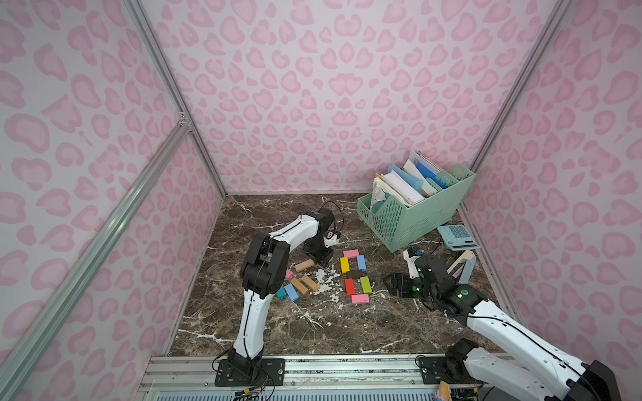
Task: Assemble the number 8 with building blocks
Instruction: Place the building block at the center of the board.
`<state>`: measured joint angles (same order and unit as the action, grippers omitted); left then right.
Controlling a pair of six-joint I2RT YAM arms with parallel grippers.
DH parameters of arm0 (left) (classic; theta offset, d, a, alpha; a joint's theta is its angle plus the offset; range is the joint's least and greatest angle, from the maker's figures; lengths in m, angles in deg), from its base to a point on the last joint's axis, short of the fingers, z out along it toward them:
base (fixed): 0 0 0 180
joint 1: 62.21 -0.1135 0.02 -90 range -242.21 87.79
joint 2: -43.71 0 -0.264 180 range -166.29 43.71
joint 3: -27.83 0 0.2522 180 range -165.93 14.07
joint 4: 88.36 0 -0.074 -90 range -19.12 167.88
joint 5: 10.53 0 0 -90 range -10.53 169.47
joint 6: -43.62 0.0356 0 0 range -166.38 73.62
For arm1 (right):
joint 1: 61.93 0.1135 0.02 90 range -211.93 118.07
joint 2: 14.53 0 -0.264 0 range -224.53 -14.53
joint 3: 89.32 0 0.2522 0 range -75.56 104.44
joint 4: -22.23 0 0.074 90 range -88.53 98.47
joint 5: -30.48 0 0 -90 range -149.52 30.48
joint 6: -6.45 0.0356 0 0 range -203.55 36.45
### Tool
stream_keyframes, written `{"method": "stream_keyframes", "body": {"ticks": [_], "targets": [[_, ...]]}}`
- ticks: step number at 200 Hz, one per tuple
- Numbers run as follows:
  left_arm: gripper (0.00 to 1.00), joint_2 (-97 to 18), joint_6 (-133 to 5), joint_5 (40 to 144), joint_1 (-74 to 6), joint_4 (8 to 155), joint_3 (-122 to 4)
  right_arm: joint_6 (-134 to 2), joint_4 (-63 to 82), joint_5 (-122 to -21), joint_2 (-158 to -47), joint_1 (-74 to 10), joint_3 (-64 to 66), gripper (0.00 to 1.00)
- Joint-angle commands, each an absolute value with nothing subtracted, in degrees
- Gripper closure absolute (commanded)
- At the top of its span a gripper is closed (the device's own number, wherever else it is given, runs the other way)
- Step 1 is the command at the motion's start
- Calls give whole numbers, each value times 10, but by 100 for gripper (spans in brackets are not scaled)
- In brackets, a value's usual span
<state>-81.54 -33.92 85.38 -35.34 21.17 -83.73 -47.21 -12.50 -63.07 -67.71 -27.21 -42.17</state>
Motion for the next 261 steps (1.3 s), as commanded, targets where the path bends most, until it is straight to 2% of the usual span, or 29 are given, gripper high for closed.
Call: {"method": "stream_keyframes", "body": {"ticks": [1, 44, 89, 148, 261], "targets": [[43, -799, -358, 839, -353, 219, -831, -476, -110, -635, -679, -273, -421, 10], [31, -785, -377, 814, -348, 244, -817, -479, -111, -636, -681, -273, -417, 10], [27, -780, -380, 810, -332, 262, -797, -480, -109, -636, -686, -273, -417, 10], [27, -811, -392, 768, -328, 258, -803, -479, -103, -641, -693, -273, -418, 10], [27, -785, -394, 645, -330, 284, -781, -471, -95, -650, -687, -273, -428, 10]]}}
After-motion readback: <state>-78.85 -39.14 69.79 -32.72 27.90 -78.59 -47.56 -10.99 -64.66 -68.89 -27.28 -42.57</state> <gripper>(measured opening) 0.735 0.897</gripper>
